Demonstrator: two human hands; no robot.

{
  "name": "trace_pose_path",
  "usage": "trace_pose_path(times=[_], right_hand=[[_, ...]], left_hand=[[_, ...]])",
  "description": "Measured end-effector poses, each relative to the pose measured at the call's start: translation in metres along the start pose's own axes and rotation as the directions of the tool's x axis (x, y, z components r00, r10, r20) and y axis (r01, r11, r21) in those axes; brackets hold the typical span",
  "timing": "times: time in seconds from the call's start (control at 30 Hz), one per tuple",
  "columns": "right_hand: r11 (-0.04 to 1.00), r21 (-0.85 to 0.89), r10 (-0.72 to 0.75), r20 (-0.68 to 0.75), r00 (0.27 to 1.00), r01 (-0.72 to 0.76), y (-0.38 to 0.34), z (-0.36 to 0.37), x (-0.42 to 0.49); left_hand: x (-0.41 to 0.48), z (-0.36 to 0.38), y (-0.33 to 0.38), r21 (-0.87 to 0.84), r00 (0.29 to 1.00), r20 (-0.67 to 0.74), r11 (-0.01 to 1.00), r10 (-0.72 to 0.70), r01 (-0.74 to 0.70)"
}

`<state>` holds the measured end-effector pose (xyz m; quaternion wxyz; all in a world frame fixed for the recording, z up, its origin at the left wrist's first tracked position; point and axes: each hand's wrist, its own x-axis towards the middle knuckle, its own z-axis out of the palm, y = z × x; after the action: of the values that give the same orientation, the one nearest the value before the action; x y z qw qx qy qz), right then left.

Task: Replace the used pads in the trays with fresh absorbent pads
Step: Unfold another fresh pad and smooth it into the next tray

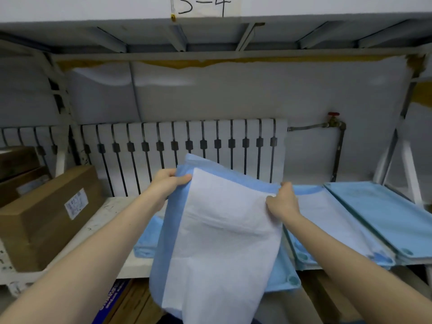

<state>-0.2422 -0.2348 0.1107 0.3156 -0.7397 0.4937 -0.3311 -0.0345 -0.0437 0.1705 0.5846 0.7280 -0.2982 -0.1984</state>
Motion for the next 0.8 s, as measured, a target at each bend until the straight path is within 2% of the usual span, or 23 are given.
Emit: trace_pose_path(times=[0.07, 0.13, 0.2, 0.27, 0.4, 0.57, 0.7, 0.8], right_hand=[[0.971, 0.005, -0.239, -0.055, 0.969, 0.24, -0.016, -0.002, -0.007], [0.878, 0.145, -0.464, 0.028, 0.886, 0.455, -0.039, -0.005, -0.02], [0.792, 0.241, -0.6, 0.133, 0.789, 0.561, -0.059, -0.006, -0.03], [0.734, 0.306, -0.665, 0.146, 0.732, 0.606, -0.071, -0.007, -0.033], [0.688, 0.371, -0.668, -0.013, 0.744, 0.624, -0.076, -0.009, -0.031], [0.703, 0.372, -0.631, -0.065, 0.773, 0.606, -0.068, -0.004, -0.03], [0.723, 0.373, -0.578, -0.133, 0.805, 0.581, -0.061, -0.008, -0.027], [0.682, 0.407, -0.609, -0.146, 0.78, 0.608, -0.059, -0.017, -0.03]], left_hand=[[-0.005, 0.011, 0.011, 0.046, 0.997, 0.062, 0.998, 0.044, -0.047], [-0.011, 0.022, 0.022, 0.054, 0.986, 0.148, 0.995, 0.071, -0.08], [-0.017, 0.03, 0.03, 0.059, 0.97, 0.229, 0.993, 0.084, -0.101], [-0.019, 0.037, 0.034, 0.062, 0.949, 0.299, 0.991, 0.098, -0.122], [-0.021, 0.038, 0.028, 0.013, 0.951, 0.3, 0.997, 0.074, -0.082], [-0.021, 0.039, 0.023, -0.1, 0.938, 0.345, 0.995, 0.034, 0.001], [-0.022, 0.036, 0.024, -0.215, 0.91, 0.407, 0.961, -0.076, 0.176], [-0.021, 0.035, 0.024, -0.233, 0.903, 0.408, 0.941, -0.134, 0.244]])
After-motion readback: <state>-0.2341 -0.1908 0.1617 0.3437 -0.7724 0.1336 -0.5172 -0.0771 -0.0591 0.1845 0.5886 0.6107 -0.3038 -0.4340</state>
